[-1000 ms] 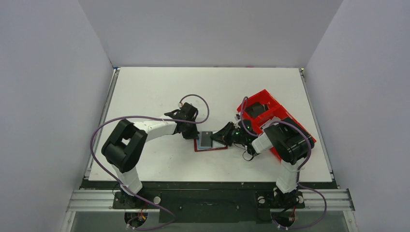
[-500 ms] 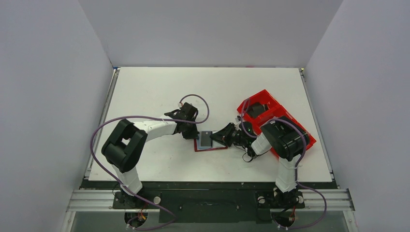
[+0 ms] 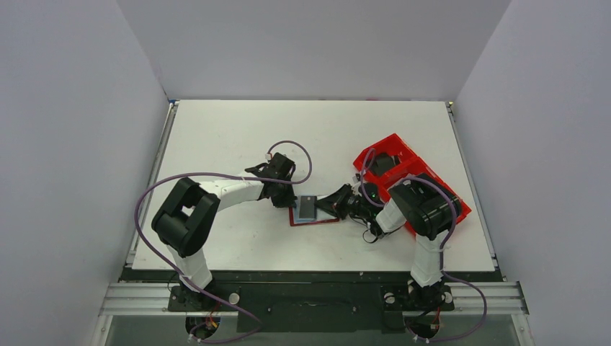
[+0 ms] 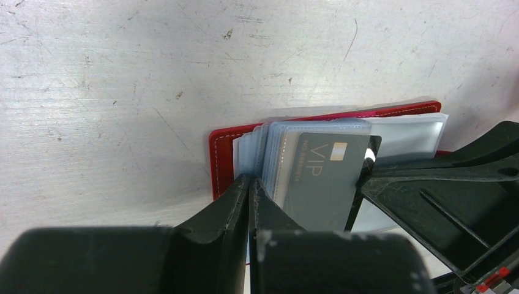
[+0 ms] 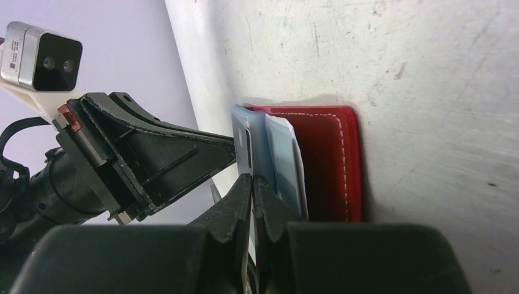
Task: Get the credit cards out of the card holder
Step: Remove the credit card from the card holder.
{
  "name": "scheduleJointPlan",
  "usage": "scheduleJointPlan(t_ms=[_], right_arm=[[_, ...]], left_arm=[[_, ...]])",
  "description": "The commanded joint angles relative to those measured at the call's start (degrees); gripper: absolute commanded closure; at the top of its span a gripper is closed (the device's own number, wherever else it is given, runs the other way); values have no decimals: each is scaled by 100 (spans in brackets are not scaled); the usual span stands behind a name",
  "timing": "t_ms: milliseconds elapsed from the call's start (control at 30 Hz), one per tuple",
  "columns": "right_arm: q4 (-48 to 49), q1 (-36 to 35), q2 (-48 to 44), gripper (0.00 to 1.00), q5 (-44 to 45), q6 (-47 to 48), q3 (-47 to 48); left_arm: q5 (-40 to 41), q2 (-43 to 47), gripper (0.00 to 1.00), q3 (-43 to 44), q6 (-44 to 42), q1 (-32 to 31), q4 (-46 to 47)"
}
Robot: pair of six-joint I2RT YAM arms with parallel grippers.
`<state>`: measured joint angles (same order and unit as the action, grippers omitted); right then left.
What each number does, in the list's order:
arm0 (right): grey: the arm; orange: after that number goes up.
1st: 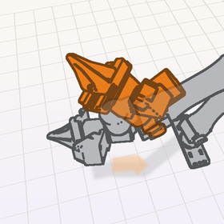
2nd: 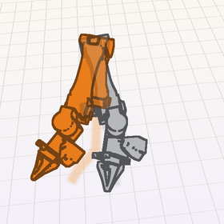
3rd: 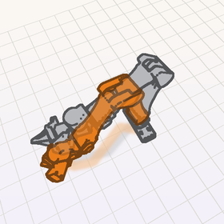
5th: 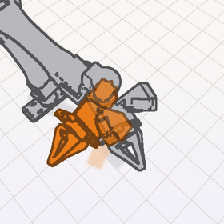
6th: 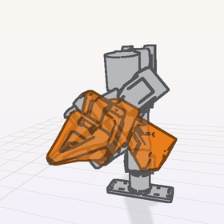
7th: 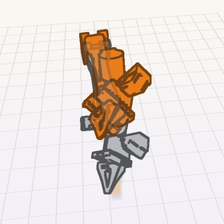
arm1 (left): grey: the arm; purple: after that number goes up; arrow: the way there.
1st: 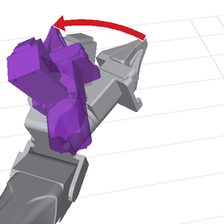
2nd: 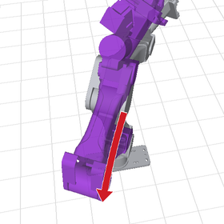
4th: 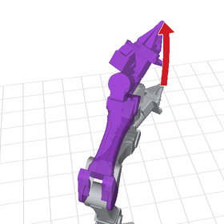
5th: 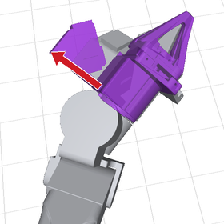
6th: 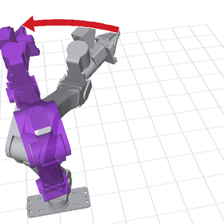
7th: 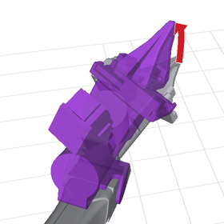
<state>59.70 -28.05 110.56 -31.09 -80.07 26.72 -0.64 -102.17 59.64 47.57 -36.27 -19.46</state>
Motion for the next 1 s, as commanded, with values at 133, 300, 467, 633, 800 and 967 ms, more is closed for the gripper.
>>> scheduleJointPlan(t_ms=[133, 300, 467, 633, 800, 967], right_arm=[[484, 76, 12, 100, 28, 75, -62], [7, 166, -227, 100, 93, 413, -85], [-874, 203, -626, 100, 228, 946, -39], [-1615, 211, -896, 100, 398, 1340, 40], [-1821, 255, -1024, 100, 429, 1505, 30], [-1934, 297, -1126, 100, 412, 1574, 1]], left_arm=[[405, -430, 100, -181, -156, 41, -646], [416, -457, 100, -183, -167, 50, -670], [438, -455, 100, -190, -179, 59, -673], [434, -457, 100, -196, -195, 68, -671], [434, -453, 100, -191, -199, 76, -671], [423, -421, 100, -215, -221, 89, -637]])
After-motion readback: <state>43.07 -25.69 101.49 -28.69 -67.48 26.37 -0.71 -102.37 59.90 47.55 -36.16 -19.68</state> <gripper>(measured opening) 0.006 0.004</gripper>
